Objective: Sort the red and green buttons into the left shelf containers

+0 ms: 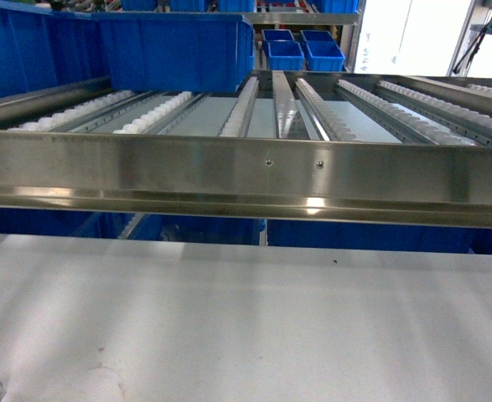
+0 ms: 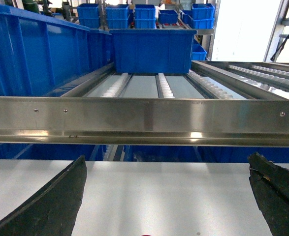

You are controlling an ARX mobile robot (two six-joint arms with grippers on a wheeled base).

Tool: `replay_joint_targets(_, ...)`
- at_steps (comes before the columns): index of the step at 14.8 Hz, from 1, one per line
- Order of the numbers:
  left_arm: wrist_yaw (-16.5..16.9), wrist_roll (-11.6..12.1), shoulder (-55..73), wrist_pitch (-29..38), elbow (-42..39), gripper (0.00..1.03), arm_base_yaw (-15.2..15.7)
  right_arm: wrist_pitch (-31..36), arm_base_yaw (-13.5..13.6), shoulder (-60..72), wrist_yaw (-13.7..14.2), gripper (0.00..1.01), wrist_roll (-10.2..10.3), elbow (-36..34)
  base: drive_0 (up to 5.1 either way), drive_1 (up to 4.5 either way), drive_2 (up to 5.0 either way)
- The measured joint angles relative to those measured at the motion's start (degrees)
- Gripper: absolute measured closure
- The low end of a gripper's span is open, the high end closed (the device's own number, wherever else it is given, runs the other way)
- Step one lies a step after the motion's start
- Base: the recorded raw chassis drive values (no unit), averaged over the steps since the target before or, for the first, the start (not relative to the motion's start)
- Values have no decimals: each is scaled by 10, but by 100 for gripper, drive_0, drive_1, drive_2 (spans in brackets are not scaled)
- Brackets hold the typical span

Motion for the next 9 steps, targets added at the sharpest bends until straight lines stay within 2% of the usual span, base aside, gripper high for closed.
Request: replay_joint_targets(9, 0, 0, 0, 0, 0, 5, 0, 0, 0, 0, 0, 3, 0, 0, 0, 0, 0)
